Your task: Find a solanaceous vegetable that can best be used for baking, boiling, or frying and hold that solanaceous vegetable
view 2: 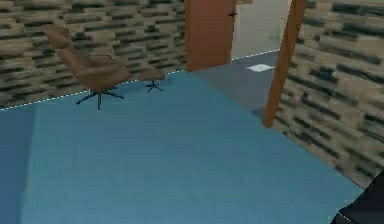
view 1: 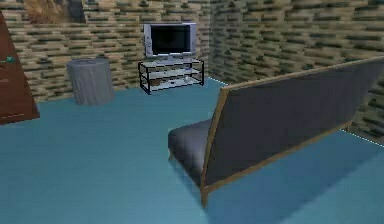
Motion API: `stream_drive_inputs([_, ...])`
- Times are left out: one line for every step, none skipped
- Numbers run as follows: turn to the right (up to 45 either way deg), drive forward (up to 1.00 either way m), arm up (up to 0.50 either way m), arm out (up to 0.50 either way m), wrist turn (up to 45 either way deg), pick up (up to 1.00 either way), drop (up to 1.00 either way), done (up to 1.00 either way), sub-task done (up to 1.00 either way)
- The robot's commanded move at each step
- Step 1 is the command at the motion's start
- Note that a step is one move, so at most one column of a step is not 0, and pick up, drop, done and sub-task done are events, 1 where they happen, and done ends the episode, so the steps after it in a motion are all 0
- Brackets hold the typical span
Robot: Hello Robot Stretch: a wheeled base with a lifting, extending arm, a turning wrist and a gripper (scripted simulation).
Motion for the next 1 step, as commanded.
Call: stream_drive_inputs([45.0,0.0,0.0,0.0,0.0,0.0,0.0,0.0,0.0])
